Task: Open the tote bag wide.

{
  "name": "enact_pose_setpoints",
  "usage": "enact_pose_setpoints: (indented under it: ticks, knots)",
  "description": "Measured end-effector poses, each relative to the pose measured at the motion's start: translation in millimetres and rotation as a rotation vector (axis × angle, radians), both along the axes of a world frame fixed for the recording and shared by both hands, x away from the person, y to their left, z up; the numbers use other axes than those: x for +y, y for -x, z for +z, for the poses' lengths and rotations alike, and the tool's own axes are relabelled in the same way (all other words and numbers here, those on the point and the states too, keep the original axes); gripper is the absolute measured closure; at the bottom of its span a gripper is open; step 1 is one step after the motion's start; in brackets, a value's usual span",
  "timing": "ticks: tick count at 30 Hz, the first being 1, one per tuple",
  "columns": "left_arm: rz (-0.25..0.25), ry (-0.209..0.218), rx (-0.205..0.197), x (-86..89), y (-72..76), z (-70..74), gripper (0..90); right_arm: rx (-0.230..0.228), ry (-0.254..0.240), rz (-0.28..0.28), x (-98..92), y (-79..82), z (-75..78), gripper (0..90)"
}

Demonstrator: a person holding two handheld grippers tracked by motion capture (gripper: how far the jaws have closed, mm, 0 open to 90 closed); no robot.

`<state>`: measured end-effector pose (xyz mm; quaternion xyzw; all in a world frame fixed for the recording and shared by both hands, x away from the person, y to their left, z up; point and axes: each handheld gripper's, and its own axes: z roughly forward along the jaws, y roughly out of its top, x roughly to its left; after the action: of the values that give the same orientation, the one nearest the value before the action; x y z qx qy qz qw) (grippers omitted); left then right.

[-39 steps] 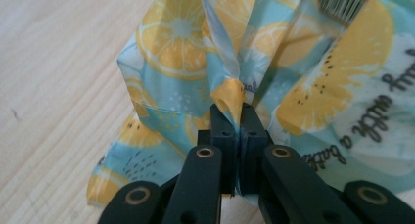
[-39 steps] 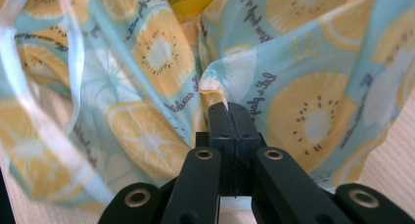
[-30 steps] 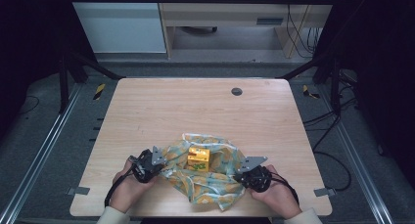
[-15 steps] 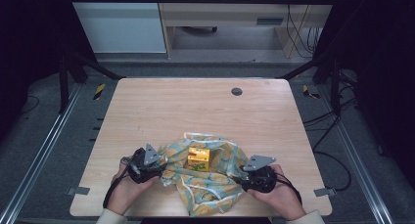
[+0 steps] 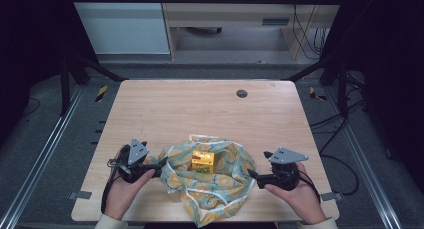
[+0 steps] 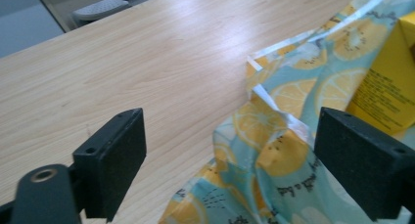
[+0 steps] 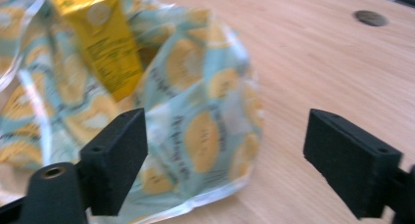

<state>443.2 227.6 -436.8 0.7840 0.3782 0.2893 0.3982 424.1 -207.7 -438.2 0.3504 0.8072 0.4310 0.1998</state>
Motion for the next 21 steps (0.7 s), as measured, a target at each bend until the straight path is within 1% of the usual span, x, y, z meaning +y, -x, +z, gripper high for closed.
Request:
enact_pose_setpoints:
  ticks: [2, 4, 6, 8, 12, 15, 17, 18, 21]
  knots:
    - [0.02, 0.013, -0.011, 6.7, -0.8, 3.1, 10.2, -0.022, -0.023, -0.043, -6.9, -2.8, 4.3, 15.8]
    - [0.048, 0.041, -0.027, 15.4, -2.1, 5.5, 9.6, -0.034, -0.042, -0.085, -14.6, -6.6, 8.8, 13.2]
    - [0.079, 0.051, -0.026, 26.3, -4.7, 7.0, 8.9, -0.053, -0.059, -0.13, -23.8, -11.6, 12.5, 12.5]
    - [0.109, 0.061, -0.022, 36.1, -7.6, 6.2, 8.3, -0.059, -0.076, -0.165, -31.0, -16.5, 13.3, 10.9]
    - [0.17, 0.071, 0.012, 58.4, -15.2, -1.2, 7.6, -0.049, -0.081, -0.244, -47.2, -28.0, 8.7, 9.1]
    - [0.204, 0.073, 0.037, 71.8, -20.0, -6.7, 7.6, -0.037, -0.079, -0.291, -57.7, -33.0, 3.3, 8.3]
    - [0.222, 0.065, 0.057, 78.3, -22.6, -10.6, 6.6, -0.028, -0.083, -0.315, -64.3, -34.9, -0.1, 7.9]
    - [0.232, 0.053, 0.069, 81.1, -23.8, -12.8, 5.6, -0.025, -0.084, -0.324, -67.6, -35.9, -2.1, 7.7]
    - [0.247, 0.029, 0.102, 86.4, -27.5, -20.2, 5.2, -0.022, -0.059, -0.351, -75.7, -38.4, -9.9, 7.0]
